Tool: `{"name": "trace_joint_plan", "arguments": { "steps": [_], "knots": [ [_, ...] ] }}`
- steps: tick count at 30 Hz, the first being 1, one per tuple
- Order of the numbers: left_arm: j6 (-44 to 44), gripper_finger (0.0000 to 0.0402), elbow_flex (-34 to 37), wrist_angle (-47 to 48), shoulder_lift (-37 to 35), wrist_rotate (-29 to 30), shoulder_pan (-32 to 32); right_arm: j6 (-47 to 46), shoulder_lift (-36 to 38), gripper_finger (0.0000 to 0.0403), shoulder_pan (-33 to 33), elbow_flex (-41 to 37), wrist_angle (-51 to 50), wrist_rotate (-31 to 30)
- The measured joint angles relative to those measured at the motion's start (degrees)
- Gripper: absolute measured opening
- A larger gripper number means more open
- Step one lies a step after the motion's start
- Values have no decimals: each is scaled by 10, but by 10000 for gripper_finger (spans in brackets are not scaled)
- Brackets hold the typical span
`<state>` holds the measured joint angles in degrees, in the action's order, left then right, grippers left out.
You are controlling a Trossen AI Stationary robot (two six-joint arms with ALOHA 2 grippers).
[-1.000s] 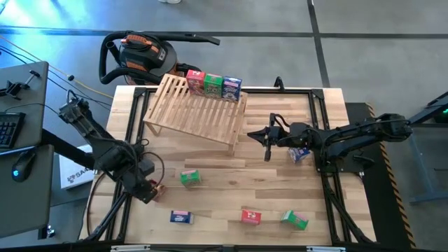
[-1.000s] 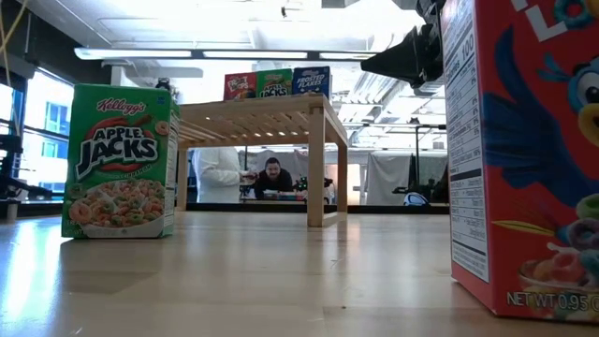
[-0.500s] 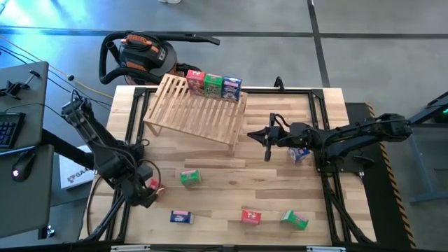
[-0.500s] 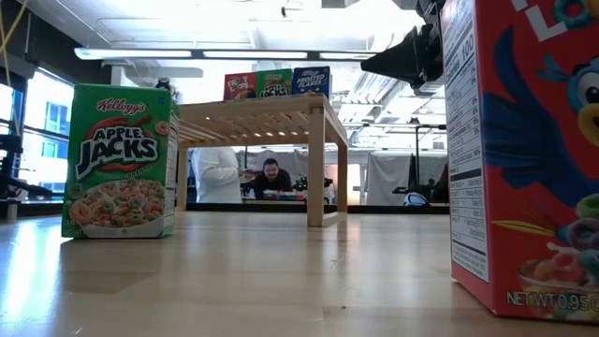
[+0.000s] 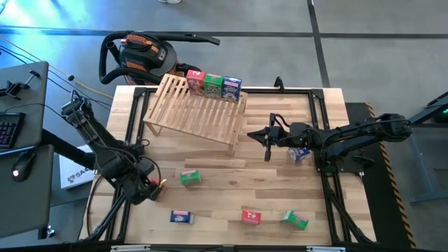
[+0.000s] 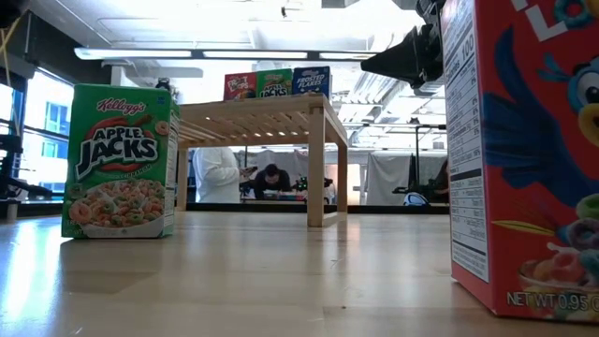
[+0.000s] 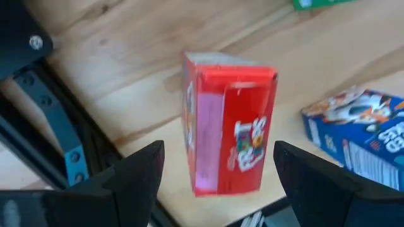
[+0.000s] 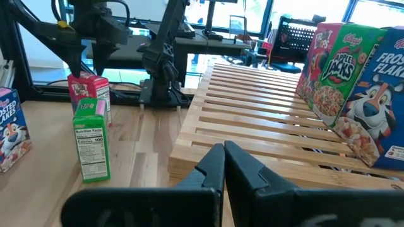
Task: Stack cereal on shelf
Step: Put the left red cereal box aligned with the other red cereal box on the shelf
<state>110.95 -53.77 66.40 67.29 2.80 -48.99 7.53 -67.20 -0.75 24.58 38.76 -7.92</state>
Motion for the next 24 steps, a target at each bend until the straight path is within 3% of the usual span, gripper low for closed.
{"name": "trace_joint_plan", "arguments": {
  "steps": [12,24],
  "knots": [
    [-10,284,18,-4,7,4,3,0,0,0,0,0,0,9],
    [-70,206,0,0,-3,7,22,-2,0,0,0,0,-5,12]
  ]
}}
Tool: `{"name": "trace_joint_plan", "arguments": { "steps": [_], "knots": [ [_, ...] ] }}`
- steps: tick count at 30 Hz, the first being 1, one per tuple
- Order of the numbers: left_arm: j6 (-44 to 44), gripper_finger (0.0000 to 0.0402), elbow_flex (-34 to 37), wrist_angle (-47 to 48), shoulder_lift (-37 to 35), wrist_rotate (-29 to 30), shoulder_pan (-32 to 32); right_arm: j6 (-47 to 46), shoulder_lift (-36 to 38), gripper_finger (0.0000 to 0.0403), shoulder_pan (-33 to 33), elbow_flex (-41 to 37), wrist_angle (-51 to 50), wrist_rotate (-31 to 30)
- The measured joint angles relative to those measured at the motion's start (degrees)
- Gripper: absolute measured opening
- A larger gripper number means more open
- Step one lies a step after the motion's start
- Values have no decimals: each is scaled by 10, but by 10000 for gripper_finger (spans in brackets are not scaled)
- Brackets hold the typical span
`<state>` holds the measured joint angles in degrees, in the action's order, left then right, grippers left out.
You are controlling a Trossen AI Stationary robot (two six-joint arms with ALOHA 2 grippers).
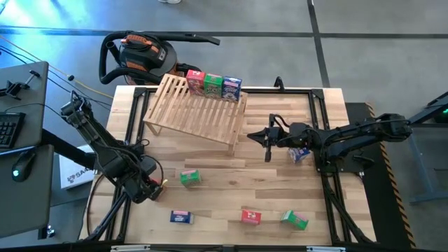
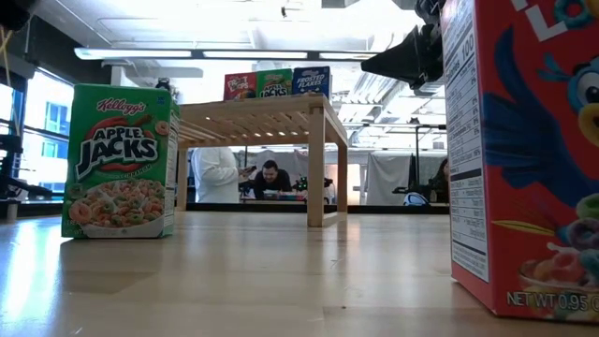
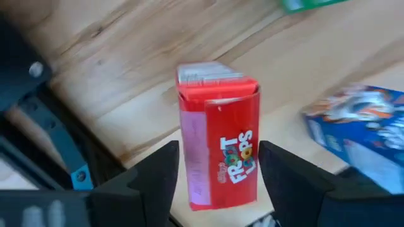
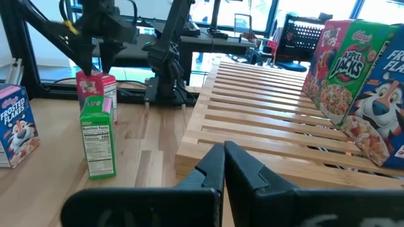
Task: Stack cereal on shelf
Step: Put the left red cereal box aligned with the other red cereal box on the shelf, then put the left red cereal box on the shelf aligned with the other red cereal box
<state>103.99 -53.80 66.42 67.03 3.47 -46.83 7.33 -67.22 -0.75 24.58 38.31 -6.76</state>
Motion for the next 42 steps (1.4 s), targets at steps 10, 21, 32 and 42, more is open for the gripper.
{"name": "trace_joint_plan", "arguments": {
  "steps": [10,21,32,42],
  "knots": [
    [-195,190,-100,118,-15,24,102,-5,0,0,0,0,0,2],
    [-140,219,-110,99,17,-64,93,-11,0,0,0,0,-1,22],
    [-16,255,-26,11,43,-40,-1,-12,0,0,0,0,-5,38],
    [-7,255,6,-25,43,-8,-8,-13,0,0,0,0,-4,38]
  ]
}}
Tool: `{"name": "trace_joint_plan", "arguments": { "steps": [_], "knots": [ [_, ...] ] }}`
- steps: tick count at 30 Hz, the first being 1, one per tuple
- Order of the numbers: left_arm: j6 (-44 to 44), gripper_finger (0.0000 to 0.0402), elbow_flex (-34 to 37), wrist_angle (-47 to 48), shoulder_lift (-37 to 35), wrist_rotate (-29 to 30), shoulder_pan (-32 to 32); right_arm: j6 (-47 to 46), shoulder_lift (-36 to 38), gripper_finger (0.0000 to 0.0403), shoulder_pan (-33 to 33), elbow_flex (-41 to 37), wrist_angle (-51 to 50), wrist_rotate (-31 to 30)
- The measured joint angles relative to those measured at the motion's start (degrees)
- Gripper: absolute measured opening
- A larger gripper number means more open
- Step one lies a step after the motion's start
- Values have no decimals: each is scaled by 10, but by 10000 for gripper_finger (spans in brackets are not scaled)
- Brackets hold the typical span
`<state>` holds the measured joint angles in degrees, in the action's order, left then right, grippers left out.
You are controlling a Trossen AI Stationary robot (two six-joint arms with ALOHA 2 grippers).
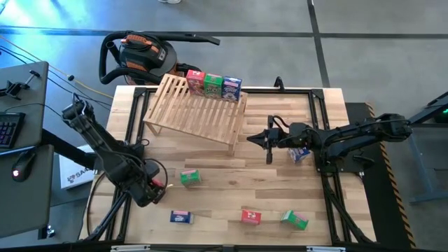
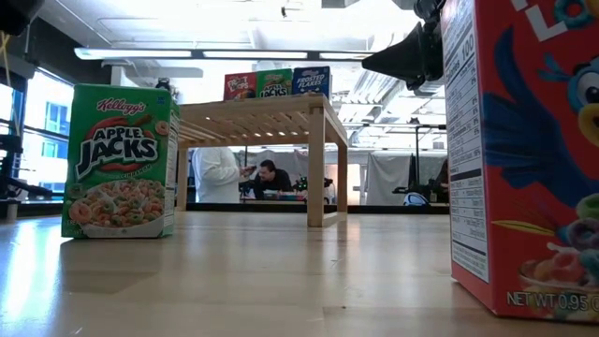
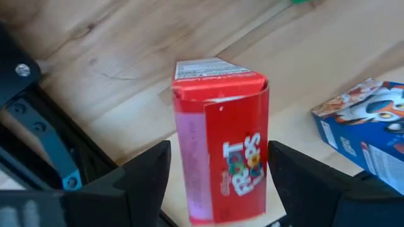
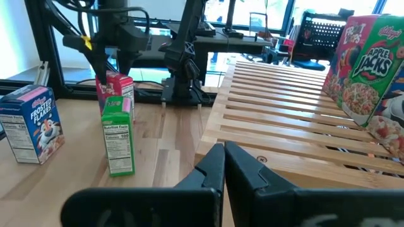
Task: Stack cereal on shelf
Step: Put the left red cereal box on the shelf aligned with the other red cereal box
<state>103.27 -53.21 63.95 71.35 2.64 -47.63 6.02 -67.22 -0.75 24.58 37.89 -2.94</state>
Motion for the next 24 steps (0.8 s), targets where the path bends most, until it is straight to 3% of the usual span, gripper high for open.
{"name": "trace_joint_plan", "arguments": {
  "steps": [5,11,19,24],
  "knots": [
    [-4,241,13,-14,0,0,-2,0,0,0,0,0,0,0],
    [-52,195,13,-8,-18,-5,22,0,0,0,0,0,0,0],
    [-185,137,7,-1,-85,-3,109,0,0,0,0,0,0,0],
    [-312,129,-49,49,-106,16,179,0,0,0,0,0,0,0]
  ]
}}
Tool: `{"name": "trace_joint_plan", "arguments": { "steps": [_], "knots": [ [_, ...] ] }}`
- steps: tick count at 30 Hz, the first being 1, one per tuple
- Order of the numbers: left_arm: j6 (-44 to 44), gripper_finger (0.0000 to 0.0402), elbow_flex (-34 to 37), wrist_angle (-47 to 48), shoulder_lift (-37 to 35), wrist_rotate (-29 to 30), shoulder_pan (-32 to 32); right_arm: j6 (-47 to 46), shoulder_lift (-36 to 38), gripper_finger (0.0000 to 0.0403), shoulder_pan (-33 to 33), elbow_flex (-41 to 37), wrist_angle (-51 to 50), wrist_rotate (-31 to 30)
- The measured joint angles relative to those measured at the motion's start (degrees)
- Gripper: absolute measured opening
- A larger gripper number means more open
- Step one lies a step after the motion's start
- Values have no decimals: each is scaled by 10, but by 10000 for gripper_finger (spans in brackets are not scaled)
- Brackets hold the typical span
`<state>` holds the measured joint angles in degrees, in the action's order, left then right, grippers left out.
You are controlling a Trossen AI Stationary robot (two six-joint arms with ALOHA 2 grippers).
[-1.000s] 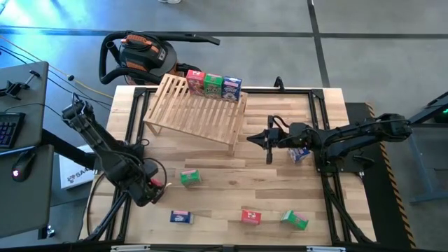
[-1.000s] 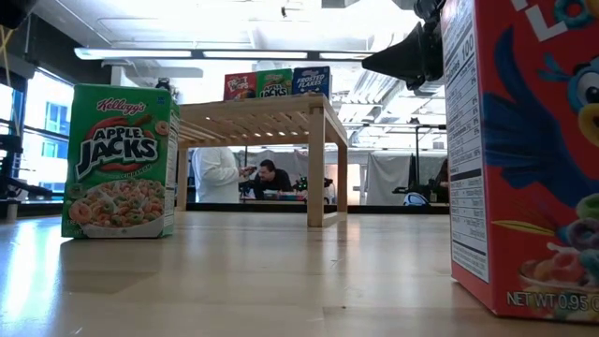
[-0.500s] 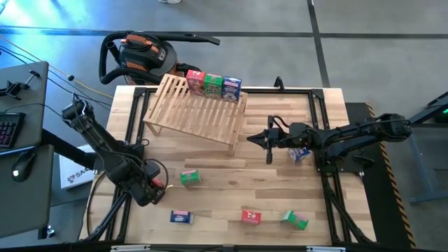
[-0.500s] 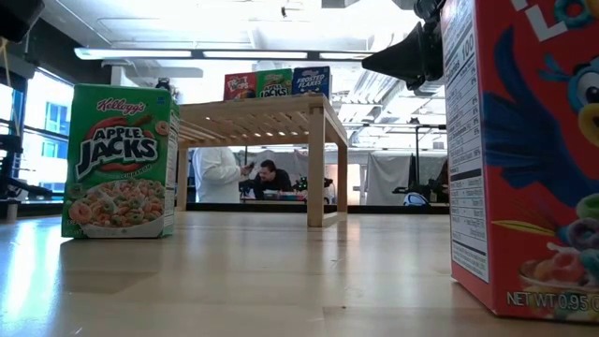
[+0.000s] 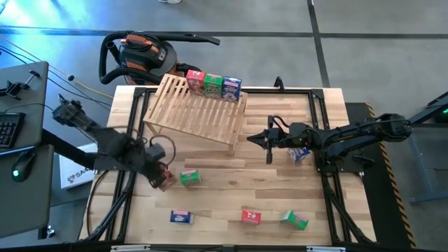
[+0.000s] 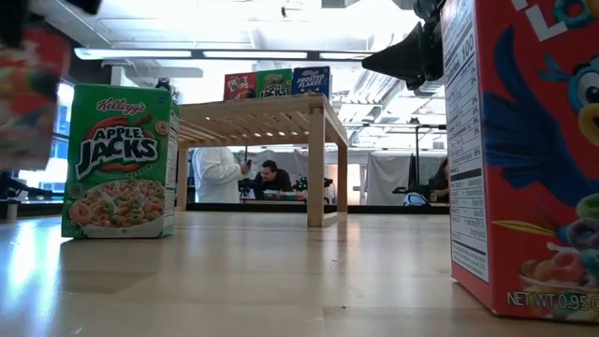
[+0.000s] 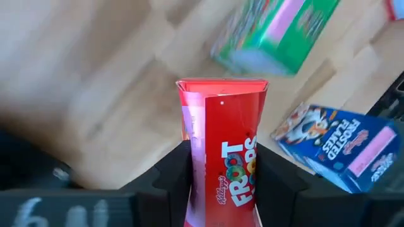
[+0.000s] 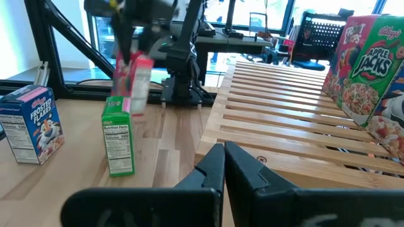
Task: Stack cereal on shelf
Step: Put the left red cereal box on the shelf aligned with the other red cereal box
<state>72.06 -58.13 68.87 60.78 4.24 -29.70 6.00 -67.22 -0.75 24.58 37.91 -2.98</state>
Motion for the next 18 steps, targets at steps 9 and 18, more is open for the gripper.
{"name": "trace_joint_plan", "arguments": {
  "steps": [9,18],
  "knots": [
    [-276,128,-163,53,11,39,149,0,0,0,0,0,0,0],
    [-611,128,-318,120,87,39,333,0,0,0,0,0,0,0]
  ]
}}
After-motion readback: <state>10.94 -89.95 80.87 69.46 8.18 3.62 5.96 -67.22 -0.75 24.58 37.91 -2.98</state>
